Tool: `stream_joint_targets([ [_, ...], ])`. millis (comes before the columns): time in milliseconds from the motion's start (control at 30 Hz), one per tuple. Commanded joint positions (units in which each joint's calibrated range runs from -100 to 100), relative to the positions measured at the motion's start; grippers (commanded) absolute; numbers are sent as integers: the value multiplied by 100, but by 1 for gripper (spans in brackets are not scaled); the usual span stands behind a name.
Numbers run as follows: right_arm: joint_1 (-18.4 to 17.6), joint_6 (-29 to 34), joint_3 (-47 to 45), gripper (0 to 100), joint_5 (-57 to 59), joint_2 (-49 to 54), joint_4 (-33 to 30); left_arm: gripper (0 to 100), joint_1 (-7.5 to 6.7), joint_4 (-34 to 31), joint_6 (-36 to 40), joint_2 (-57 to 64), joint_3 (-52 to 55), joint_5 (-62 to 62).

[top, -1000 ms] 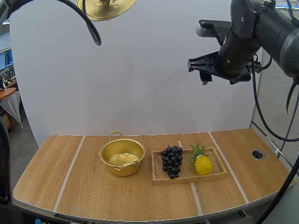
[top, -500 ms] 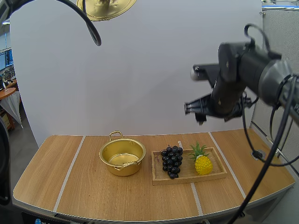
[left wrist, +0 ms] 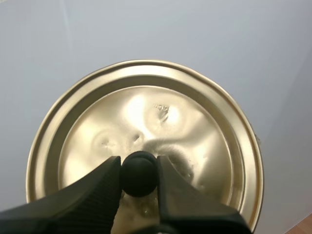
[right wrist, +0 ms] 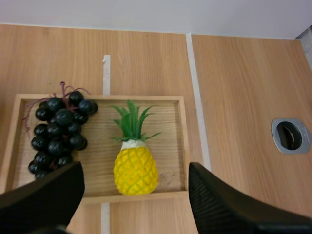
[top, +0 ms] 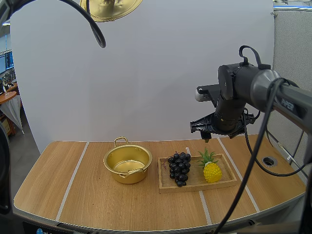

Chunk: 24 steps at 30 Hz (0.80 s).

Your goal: Open the pot, put the pineapple inside, and close it

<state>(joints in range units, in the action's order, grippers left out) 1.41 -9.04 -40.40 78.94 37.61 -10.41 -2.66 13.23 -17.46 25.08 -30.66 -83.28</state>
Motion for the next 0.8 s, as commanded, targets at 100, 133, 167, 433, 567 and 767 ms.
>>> stream_joint_targets([
  [100, 420, -870, -19, 100, -314, -417, 742, 0, -25, -26, 33, 36, -59, 117],
  [133, 474, -970, -19, 100, -332, -502, 837, 0, -25, -26, 33, 36, -59, 117],
  [167, 518, -1063, -19, 100, -377, -588, 941, 0, -25, -26, 33, 36, -59, 117],
  [433, 564, -1483, -19, 100, -374, -1130, 1176, 0, -25, -26, 33, 36, -59, 117],
  [567, 564, -1529, -190, 100, -722, -1313, 1186, 0, -25, -26, 33, 36, -59, 117],
  [767, 564, -1607, -752, 100, -1606, -1393, 1224, 0, -25, -26, 23, 36, -58, 117],
])
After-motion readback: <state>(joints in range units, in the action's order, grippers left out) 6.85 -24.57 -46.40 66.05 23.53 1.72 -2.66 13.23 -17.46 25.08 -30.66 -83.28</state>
